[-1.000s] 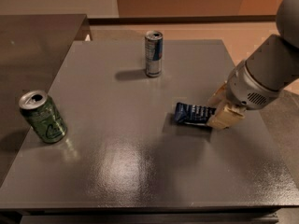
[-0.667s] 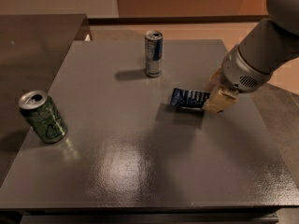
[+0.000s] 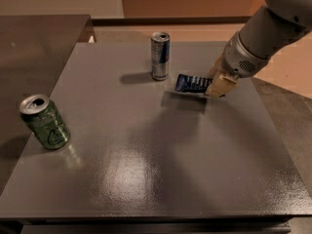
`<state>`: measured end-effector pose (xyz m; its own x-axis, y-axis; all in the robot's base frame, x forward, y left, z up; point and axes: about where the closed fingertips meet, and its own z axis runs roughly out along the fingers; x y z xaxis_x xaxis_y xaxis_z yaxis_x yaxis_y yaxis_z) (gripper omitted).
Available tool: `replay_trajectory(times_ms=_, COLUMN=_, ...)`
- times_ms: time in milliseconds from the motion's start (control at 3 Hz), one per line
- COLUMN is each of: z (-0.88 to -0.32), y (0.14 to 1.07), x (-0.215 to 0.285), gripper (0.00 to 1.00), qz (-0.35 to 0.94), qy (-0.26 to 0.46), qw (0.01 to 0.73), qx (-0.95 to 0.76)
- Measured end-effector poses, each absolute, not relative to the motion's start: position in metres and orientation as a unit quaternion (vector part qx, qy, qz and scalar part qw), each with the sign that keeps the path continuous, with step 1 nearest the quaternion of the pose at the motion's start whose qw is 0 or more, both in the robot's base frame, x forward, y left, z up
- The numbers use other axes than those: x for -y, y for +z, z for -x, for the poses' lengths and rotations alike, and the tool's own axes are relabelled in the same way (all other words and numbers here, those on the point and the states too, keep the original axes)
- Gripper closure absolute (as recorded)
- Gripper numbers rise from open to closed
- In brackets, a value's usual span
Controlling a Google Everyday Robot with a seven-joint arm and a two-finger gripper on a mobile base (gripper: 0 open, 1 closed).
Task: Move rxbar blueberry near redbull can
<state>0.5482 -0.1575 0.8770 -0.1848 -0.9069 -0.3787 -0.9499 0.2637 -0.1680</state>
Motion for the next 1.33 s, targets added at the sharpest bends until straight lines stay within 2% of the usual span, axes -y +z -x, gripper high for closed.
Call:
replay_trajectory(times_ms=667, z=-0.588, y=0.867, x=0.157, gripper=1.00, qz=0.607, qy=0.048, qw=0.206, qx=-0.766)
replay_trajectory(times_ms=1000, z=-0.598, y=0.857, x=0.153, gripper=0.82, qz=0.610, qy=0.050, qw=0.200, qx=-0.765)
replay_trajectory(times_ms=1333, z=-0.606, y=0.848, x=0.148, gripper=0.58, qz=0.612, qy=0.055, qw=0.196, qx=-0.764)
